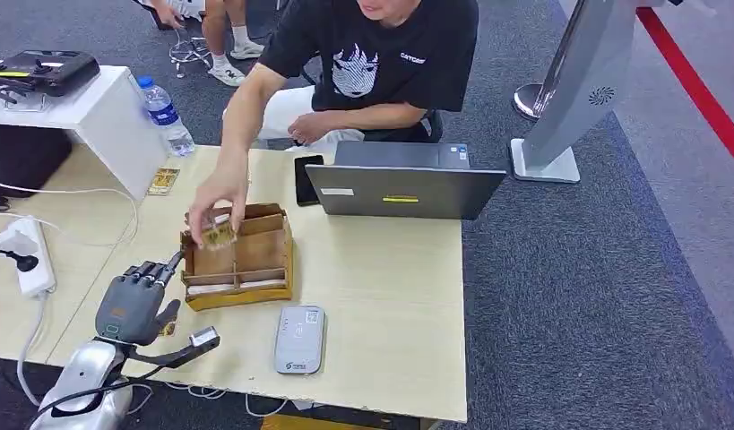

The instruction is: Pass the card to the sensor for recognition and then transmit it.

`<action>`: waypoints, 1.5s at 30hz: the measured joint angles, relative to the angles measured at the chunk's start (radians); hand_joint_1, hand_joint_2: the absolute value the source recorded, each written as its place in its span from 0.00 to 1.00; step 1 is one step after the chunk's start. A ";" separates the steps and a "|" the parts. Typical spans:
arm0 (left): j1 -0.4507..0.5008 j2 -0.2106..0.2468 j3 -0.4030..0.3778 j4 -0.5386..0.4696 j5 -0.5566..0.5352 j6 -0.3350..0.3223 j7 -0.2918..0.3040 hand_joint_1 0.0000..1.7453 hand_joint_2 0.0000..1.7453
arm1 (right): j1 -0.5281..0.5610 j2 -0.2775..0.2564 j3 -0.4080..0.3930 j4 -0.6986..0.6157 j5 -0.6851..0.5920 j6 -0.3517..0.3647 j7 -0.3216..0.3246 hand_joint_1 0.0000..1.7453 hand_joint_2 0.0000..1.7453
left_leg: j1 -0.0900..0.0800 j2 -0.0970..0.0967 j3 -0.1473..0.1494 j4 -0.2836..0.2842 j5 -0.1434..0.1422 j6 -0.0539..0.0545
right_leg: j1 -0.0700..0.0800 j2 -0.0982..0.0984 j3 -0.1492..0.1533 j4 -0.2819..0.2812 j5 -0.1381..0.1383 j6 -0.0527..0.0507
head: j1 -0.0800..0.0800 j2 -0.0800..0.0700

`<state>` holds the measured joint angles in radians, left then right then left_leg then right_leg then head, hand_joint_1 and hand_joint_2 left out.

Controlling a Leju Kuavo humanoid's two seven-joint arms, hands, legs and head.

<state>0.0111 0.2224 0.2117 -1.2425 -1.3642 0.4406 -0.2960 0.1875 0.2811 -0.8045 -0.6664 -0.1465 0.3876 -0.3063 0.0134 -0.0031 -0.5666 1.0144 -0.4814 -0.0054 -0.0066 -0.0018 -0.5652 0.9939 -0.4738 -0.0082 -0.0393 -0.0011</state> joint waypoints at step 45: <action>0.040 -0.007 -0.097 -0.113 0.025 0.006 -0.055 0.00 1.00 | -0.003 -0.001 0.034 -0.013 -0.029 -0.006 0.012 0.00 1.00 | 0.000 0.000 0.000 0.000 0.000 0.000 | 0.000 0.000 0.000 0.000 0.000 0.000 | 0.000 0.000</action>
<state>0.0511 0.2155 0.1145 -1.3558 -1.3393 0.4463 -0.3513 0.1842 0.2804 -0.7702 -0.6798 -0.1759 0.3815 -0.2945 0.0133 -0.0030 -0.5666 1.0145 -0.4815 -0.0053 -0.0067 -0.0017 -0.5653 0.9937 -0.4738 -0.0082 -0.0393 -0.0011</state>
